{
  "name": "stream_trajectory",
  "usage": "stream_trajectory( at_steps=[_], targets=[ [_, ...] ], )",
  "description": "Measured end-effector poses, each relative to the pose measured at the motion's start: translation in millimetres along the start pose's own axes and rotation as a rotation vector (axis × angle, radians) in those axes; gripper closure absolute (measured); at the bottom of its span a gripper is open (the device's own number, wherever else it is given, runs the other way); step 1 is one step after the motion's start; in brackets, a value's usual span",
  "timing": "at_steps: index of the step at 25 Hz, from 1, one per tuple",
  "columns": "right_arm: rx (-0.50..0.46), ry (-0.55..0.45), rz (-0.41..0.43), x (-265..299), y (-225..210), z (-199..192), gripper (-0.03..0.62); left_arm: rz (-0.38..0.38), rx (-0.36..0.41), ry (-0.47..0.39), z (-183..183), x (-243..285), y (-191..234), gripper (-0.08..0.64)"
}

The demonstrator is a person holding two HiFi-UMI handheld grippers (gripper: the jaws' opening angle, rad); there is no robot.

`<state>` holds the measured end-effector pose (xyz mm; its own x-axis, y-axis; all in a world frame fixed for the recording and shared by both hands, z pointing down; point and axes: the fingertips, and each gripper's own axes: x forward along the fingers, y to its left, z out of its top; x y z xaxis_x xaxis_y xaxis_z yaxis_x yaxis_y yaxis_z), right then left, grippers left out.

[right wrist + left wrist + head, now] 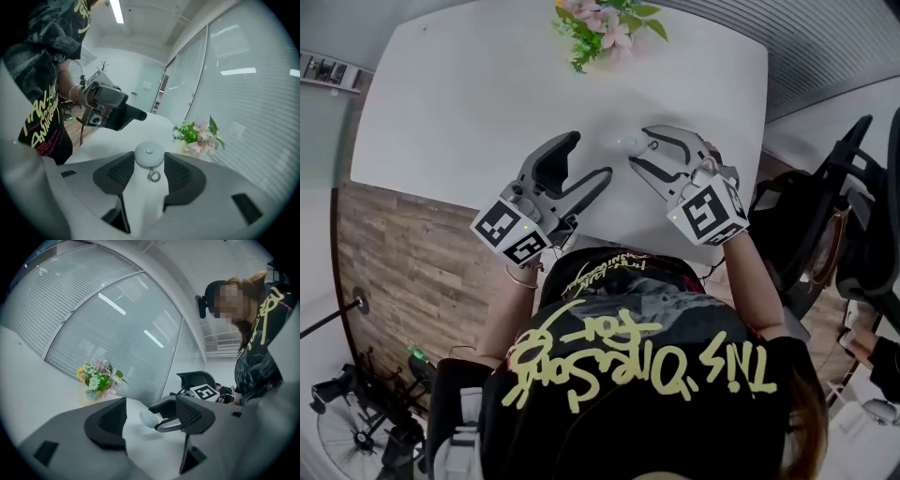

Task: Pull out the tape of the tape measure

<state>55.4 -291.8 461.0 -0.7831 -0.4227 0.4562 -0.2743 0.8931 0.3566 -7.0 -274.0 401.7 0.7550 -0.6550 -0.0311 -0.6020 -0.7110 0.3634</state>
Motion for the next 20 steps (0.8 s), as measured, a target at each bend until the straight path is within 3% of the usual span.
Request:
stream_trajectory(
  at_steps=[7, 13, 20],
  targets=[
    [-0.103, -0.091, -0.057, -30, -9, 43, 0.387, -0.03, -0.031, 0.026, -2, 21, -10, 0.256],
    [-0.178, -0.133, -0.105, -40, -14, 54, 0.387, -0.057, -0.115, -0.028, 15, 34, -9, 0.276],
    [-0.255, -0.158, -0.143, -46, -17, 62, 0.387, -0.127, -0.178, 0.029, 14, 48, -18, 0.324]
  ],
)
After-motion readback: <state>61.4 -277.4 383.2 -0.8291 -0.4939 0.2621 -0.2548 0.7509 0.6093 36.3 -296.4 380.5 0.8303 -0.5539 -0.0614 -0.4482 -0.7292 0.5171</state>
